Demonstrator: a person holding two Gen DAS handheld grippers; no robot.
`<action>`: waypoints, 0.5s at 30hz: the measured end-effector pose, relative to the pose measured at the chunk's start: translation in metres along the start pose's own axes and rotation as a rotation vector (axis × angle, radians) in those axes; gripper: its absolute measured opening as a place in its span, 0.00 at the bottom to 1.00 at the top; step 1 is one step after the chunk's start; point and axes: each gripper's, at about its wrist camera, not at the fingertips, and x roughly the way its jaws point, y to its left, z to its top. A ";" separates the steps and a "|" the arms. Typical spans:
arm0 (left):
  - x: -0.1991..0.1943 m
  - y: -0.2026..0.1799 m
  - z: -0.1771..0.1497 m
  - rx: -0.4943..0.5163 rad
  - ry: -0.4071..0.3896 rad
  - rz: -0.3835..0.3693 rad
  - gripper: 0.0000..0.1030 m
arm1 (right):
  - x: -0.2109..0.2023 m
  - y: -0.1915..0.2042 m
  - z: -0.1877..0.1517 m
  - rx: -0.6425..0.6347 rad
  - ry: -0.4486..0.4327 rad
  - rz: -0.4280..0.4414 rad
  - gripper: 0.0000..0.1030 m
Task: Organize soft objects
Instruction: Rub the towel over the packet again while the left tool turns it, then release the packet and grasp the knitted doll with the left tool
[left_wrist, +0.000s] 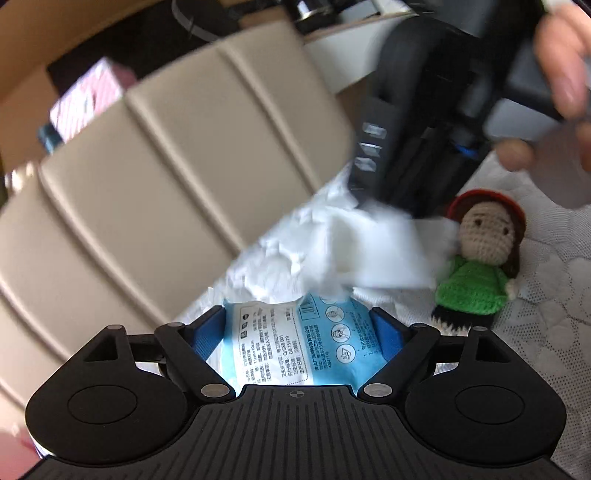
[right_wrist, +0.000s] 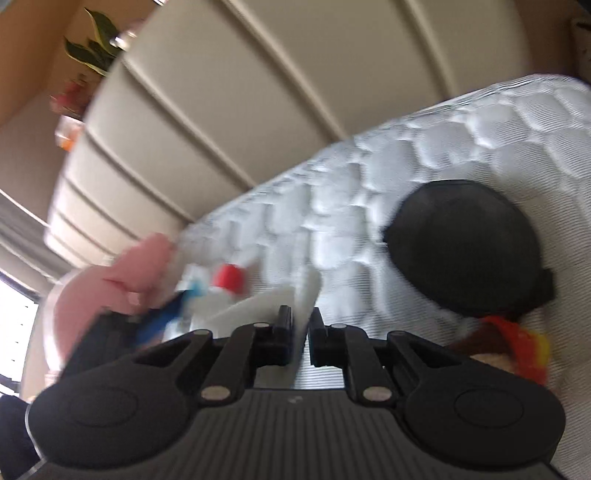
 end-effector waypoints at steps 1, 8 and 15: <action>0.003 0.003 0.000 -0.026 0.026 -0.010 0.86 | 0.003 -0.003 -0.001 0.003 0.008 -0.017 0.11; 0.024 0.017 -0.003 -0.153 0.144 -0.072 0.86 | 0.009 -0.002 -0.002 -0.031 0.000 -0.080 0.11; 0.031 0.025 -0.012 -0.172 0.185 -0.079 0.91 | -0.018 -0.003 0.011 -0.004 -0.077 -0.060 0.10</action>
